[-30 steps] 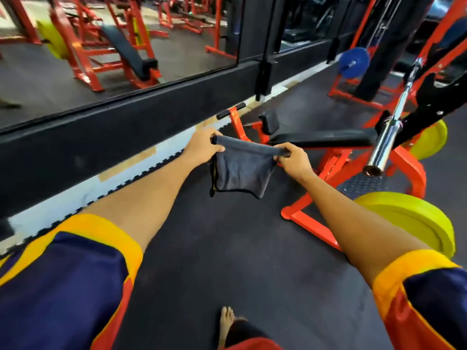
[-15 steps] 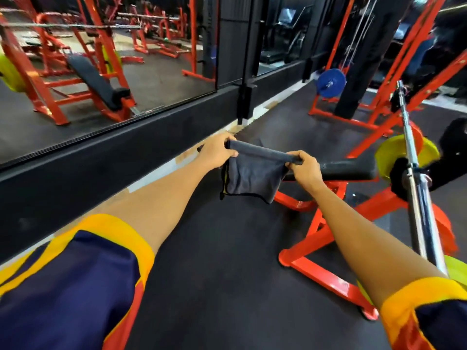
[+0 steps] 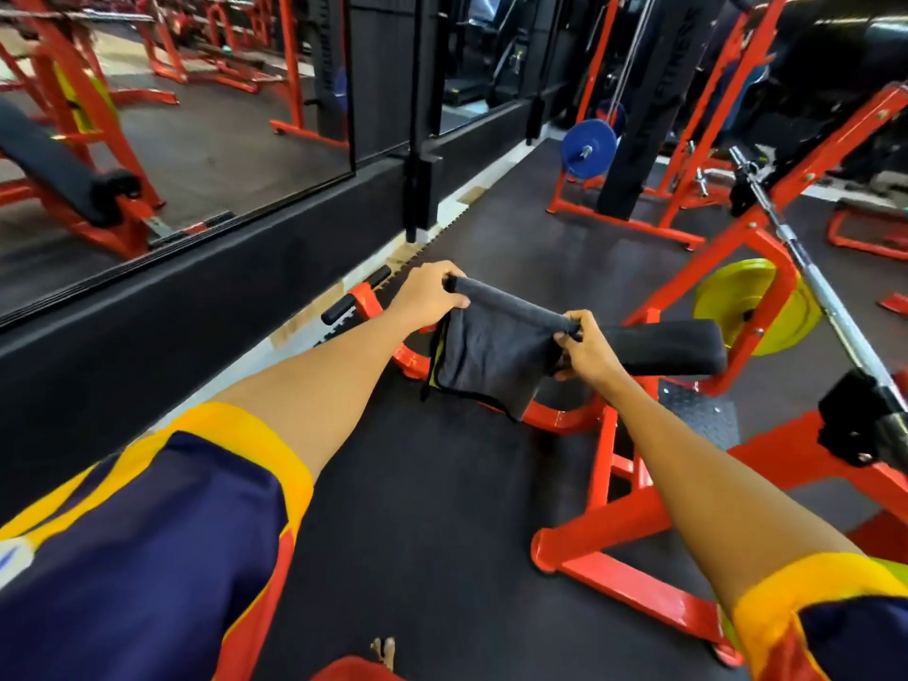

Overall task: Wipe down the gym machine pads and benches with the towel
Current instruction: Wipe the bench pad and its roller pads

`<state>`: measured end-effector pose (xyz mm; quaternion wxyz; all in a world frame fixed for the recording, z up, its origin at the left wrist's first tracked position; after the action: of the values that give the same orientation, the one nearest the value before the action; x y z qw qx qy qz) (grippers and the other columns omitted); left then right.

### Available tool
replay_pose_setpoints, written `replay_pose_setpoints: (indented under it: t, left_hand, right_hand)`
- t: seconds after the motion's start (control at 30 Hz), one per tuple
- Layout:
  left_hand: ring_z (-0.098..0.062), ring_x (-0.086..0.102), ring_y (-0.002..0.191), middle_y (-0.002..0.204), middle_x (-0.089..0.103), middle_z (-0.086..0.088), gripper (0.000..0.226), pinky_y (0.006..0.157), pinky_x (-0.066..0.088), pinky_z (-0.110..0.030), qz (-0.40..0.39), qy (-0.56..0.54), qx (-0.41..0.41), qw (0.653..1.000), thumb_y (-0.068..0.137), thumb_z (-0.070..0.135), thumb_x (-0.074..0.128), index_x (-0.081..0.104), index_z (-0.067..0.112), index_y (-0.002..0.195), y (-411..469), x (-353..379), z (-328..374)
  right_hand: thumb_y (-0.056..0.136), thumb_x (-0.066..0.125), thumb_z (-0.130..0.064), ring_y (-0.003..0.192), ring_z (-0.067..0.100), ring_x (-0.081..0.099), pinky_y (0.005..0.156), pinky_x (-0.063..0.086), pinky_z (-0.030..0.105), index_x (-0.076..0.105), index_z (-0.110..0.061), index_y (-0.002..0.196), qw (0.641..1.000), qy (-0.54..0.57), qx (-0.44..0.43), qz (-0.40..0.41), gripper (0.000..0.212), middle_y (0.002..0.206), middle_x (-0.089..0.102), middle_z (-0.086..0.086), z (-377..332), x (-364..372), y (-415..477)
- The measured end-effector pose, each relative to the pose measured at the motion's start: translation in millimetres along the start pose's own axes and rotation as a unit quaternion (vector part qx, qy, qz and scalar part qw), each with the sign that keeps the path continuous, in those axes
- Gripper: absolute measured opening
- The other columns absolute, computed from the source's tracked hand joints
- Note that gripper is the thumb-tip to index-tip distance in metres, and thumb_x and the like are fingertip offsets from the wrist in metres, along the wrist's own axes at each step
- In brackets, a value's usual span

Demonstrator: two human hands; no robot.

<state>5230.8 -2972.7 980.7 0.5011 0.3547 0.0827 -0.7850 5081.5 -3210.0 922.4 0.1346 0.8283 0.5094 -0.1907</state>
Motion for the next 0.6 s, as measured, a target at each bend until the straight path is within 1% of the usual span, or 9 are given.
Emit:
replay_pose_setpoints:
  t: [0.07, 0.13, 0.2, 0.27, 0.33, 0.43, 0.5, 0.6]
  left_hand:
    - [-0.017, 0.065, 0.103, 0.108, 0.072, 0.003, 0.03, 0.088, 0.052, -0.035, -0.018, -0.009, -0.011, 1.0, 0.08, 0.022, 0.084, 0.07, 0.025, 0.106, 39.0, 5.9, -19.1]
    - [-0.018, 0.066, 0.1, 0.102, 0.071, 0.004, 0.025, 0.08, 0.047, -0.03, -0.034, -0.003, -0.011, 0.999, 0.082, 0.022, 0.083, 0.068, 0.025, 0.101, 73.9, 12.2, -31.4]
    - [-0.019, 0.066, 0.097, 0.097, 0.069, 0.004, 0.021, 0.078, 0.043, -0.028, -0.042, -0.016, -0.014, 0.999, 0.083, 0.023, 0.082, 0.067, 0.024, 0.098, 103.5, 22.6, -44.5]
    - [-0.019, 0.065, 0.097, 0.097, 0.07, 0.002, 0.019, 0.079, 0.044, -0.029, -0.053, -0.029, -0.015, 0.998, 0.084, 0.024, 0.081, 0.068, 0.022, 0.098, 128.0, 36.9, -56.6]
    - [-0.02, 0.065, 0.098, 0.1, 0.072, -0.001, 0.022, 0.081, 0.046, -0.031, -0.069, -0.034, -0.022, 0.997, 0.085, 0.026, 0.081, 0.07, 0.018, 0.102, 154.6, 54.7, -70.2]
    - [-0.02, 0.063, 0.098, 0.103, 0.071, -0.004, 0.027, 0.083, 0.047, -0.033, -0.071, -0.041, -0.034, 0.996, 0.086, 0.027, 0.08, 0.07, 0.014, 0.108, 194.3, 79.5, -95.7]
    - [-0.02, 0.063, 0.099, 0.105, 0.072, -0.005, 0.027, 0.085, 0.049, -0.034, -0.079, -0.034, -0.048, 0.995, 0.086, 0.026, 0.08, 0.07, 0.015, 0.108, 224.7, 98.2, -114.1]
    - [-0.019, 0.064, 0.098, 0.104, 0.072, -0.002, 0.023, 0.087, 0.05, -0.033, -0.095, -0.027, -0.066, 0.993, 0.085, 0.027, 0.08, 0.069, 0.021, 0.104, 263.8, 122.7, -133.9]
  right_hand:
    - [0.104, 0.055, -0.002, 0.073, 0.02, 0.062, 0.053, 0.058, 0.03, 0.044, -0.018, 0.113, 0.999, 0.026, 0.016, 0.02, 0.022, 0.093, 0.056, 0.011, 2.7, 4.9, 31.6]
    - [0.093, 0.07, 0.002, 0.085, 0.019, 0.065, 0.065, 0.062, 0.033, 0.047, -0.017, 0.114, 0.998, 0.04, 0.016, 0.037, 0.037, 0.103, 0.061, 0.01, 4.9, 7.3, 58.0]
    - [0.079, 0.086, -0.001, 0.095, 0.018, 0.067, 0.08, 0.06, 0.036, 0.052, -0.018, 0.117, 0.999, 0.015, 0.03, 0.039, 0.054, 0.109, 0.067, 0.009, 15.7, 10.0, 81.9]
    - [0.07, 0.094, -0.007, 0.099, 0.018, 0.068, 0.089, 0.058, 0.037, 0.059, -0.021, 0.116, 0.997, -0.022, 0.056, 0.049, 0.059, 0.11, 0.072, 0.006, 30.8, 11.2, 104.3]
    - [0.069, 0.095, -0.011, 0.097, 0.017, 0.069, 0.09, 0.057, 0.037, 0.066, -0.02, 0.114, 0.995, -0.043, 0.07, 0.058, 0.054, 0.106, 0.074, 0.003, 47.0, 12.5, 135.1]
    - [0.077, 0.09, -0.012, 0.091, 0.015, 0.068, 0.079, 0.053, 0.029, 0.07, -0.013, 0.114, 0.994, -0.045, 0.085, 0.06, 0.043, 0.102, 0.075, 0.002, 63.9, 19.8, 180.8]
    - [0.08, 0.088, -0.014, 0.085, 0.011, 0.066, 0.075, 0.05, 0.025, 0.069, -0.016, 0.11, 0.993, -0.054, 0.091, 0.054, 0.035, 0.098, 0.074, 0.0, 77.6, 24.7, 216.3]
    - [0.082, 0.086, -0.015, 0.079, 0.01, 0.063, 0.075, 0.05, 0.029, 0.066, -0.024, 0.094, 0.992, -0.055, 0.095, 0.066, 0.025, 0.089, 0.072, -0.003, 102.4, 25.2, 265.5]
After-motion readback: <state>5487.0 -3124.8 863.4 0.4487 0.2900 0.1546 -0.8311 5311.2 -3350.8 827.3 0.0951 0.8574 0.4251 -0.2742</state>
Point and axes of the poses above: each hand's wrist, its own y-axis towards the middle knuckle, its own x-axis out of the palm, z = x × y, the point moved 9 cm from there along y, towards the middle knuckle
